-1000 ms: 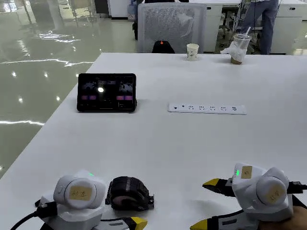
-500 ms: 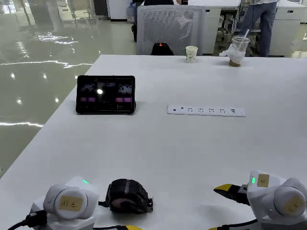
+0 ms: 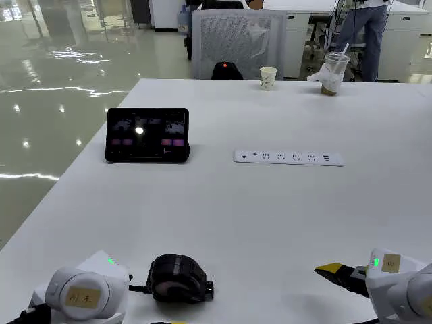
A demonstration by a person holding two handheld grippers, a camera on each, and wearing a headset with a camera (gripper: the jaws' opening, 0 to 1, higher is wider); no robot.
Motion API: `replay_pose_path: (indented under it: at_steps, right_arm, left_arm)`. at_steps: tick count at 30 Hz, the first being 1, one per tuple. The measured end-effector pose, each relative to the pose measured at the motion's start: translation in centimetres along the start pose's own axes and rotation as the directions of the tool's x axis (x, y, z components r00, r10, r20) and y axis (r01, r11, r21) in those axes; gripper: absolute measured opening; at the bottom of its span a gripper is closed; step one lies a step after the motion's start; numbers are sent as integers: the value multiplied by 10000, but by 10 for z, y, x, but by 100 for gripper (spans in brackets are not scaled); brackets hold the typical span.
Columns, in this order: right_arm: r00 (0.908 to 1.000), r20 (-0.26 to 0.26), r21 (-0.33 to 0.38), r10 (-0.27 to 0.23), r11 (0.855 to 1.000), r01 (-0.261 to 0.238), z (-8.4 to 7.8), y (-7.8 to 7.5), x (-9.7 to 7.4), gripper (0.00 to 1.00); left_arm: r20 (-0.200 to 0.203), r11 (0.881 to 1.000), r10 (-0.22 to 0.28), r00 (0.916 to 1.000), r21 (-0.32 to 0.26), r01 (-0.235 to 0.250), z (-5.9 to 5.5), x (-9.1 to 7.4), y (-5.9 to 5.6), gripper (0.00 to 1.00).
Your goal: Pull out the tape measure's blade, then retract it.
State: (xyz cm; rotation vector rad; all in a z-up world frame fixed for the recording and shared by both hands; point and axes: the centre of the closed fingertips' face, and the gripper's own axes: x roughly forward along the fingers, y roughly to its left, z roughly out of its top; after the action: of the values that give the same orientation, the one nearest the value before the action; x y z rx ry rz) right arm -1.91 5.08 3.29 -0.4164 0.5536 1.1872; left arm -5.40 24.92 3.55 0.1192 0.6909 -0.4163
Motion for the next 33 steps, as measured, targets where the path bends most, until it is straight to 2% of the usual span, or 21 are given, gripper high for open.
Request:
replay_pose_path:
  at_steps: [19,33]
  right_arm:
    - [9981,445,850,-437,9956,398,-10,3,-16,80]
    - [9953,729,1106,-633,9923,550,-10,6,-26,86]
  left_arm:
    - [377,9990,-386,9985,260,377,-1,-9,-1,82]
    - [575,9971,-668,9961,401,645,-3,-19,-7,85]
